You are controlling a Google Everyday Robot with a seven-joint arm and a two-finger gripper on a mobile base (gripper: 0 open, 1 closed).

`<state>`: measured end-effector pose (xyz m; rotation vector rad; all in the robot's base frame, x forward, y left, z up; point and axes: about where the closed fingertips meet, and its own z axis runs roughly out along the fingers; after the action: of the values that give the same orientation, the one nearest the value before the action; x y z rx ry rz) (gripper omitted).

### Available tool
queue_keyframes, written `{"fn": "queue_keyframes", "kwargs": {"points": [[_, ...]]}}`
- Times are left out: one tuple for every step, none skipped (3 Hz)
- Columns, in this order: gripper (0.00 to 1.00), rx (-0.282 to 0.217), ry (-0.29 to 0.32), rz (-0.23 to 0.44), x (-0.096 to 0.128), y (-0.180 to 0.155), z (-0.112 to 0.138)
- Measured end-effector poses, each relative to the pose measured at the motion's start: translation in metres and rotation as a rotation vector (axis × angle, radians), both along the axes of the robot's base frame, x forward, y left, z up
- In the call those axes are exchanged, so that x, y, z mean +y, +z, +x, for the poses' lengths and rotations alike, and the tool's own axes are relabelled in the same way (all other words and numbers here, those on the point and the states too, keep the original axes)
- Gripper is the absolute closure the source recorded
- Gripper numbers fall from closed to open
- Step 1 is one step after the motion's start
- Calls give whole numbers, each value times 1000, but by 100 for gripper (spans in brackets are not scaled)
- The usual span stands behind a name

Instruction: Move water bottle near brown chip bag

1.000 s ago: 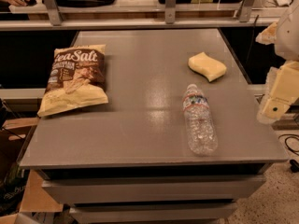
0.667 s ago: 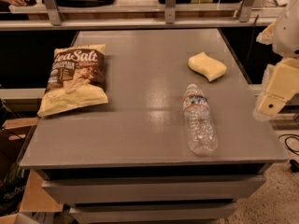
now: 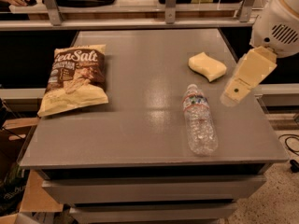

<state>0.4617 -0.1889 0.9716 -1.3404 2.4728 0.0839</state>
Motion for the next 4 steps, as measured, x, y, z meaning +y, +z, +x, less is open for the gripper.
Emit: {"fn": "queue_keyframes", "kwargs": {"points": [[0,36,-179,139,13,-17,4],[0,40,-251,169,16,-15,7],[0,41,-251,168,16,-15,7],[0,74,-315,181,21,-26,13]]}}
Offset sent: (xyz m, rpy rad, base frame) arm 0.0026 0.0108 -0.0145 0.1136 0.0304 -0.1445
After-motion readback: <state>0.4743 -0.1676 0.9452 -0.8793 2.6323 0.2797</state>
